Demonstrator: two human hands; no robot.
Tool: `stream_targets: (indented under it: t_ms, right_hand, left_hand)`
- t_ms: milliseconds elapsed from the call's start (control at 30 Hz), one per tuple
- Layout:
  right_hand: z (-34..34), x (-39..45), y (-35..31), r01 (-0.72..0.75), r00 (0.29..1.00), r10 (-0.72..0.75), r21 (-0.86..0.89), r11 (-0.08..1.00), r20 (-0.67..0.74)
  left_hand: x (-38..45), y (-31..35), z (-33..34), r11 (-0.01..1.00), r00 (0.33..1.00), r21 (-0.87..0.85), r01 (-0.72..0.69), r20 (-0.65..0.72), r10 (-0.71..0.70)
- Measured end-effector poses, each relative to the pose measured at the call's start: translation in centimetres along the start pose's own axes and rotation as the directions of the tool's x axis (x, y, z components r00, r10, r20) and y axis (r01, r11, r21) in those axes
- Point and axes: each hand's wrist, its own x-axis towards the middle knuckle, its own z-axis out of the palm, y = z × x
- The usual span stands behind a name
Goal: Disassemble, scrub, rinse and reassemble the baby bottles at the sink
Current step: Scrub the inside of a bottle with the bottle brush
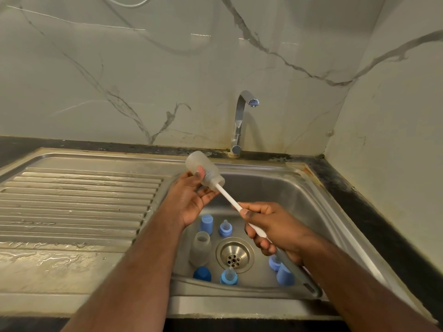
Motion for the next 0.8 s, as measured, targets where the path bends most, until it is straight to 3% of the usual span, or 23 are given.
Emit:
stream_targets:
  t_ms: [267, 500, 700, 800]
  right_hand:
    - [-0.8, -0.5, -0.2, -0.114, 0.988, 0.084, 0.239, 0.964, 0.129]
    - [-0.9, -0.5, 0.0, -0.091, 0.993, 0.076, 0.173, 0.981, 0.087]
    - [-0.1, 0.3, -0.2, -0.046, 0.997, 0.031, 0.244, 0.969, 0.064]
    - [0.0, 0.0, -0.4, 0.006, 0.999, -0.008, 0.044, 0.999, 0.042]
  left_hand:
    - [-0.2, 0.6, -0.1, 0.998, 0.999, -0.046, -0.033, -0.011, 0.032]
    - [-0.4, 0.6, 0.0, 0.998, 1.0, -0.064, -0.014, -0.024, 0.012]
    - [-0.9, -0.4, 0.8, 0.997, 0.991, 0.016, 0.074, 0.11, -0.075]
    - [-0.7, -0.3, 0.5, 0.998, 0.991, 0.009, 0.07, 0.114, -0.07]
